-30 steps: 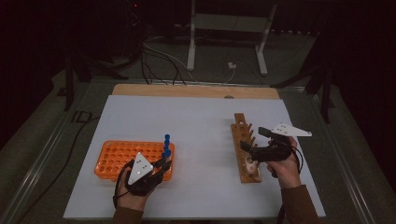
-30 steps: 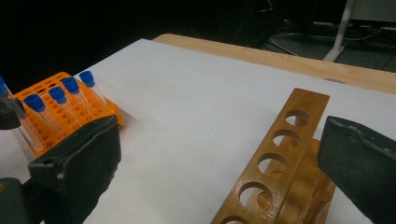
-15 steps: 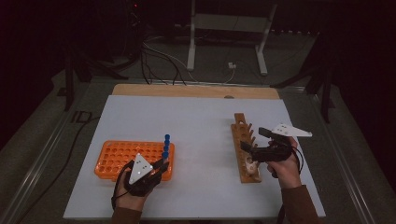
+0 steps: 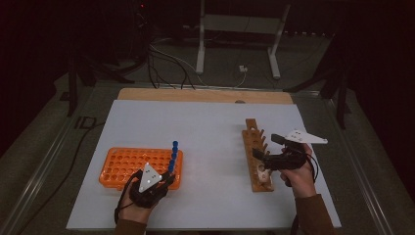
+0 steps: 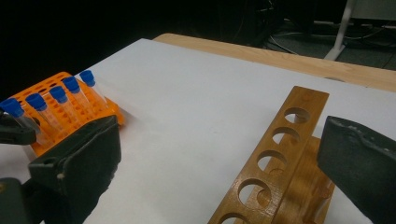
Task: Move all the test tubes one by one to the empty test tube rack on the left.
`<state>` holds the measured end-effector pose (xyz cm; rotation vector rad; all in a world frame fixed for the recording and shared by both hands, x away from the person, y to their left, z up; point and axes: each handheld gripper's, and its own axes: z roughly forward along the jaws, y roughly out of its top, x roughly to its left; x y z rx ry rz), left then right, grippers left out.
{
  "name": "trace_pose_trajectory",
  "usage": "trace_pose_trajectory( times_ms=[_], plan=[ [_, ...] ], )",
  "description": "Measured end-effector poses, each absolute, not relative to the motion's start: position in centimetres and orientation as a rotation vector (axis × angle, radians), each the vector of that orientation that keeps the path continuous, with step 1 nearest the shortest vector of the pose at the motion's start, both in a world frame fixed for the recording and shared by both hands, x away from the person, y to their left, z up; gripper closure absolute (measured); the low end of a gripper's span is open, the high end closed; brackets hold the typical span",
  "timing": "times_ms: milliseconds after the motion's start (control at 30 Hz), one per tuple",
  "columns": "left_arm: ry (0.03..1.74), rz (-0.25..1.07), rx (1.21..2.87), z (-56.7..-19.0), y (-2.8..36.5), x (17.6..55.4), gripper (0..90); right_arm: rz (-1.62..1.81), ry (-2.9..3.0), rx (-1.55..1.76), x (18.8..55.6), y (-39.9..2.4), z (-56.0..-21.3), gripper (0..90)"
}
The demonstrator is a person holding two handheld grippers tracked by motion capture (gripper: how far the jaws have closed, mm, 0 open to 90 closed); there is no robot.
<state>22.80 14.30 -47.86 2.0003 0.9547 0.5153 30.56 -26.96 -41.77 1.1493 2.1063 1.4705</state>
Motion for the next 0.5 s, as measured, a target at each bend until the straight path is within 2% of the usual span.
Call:
trace_pose_trajectory(
  times_ms=[500],
  plan=[
    [0.965, 0.510, 2.059, -48.41, 13.63, 23.08, 77.6, 1.463, 2.125, 1.147, 30.60, -26.67, -42.04, 0.4]
  ],
)
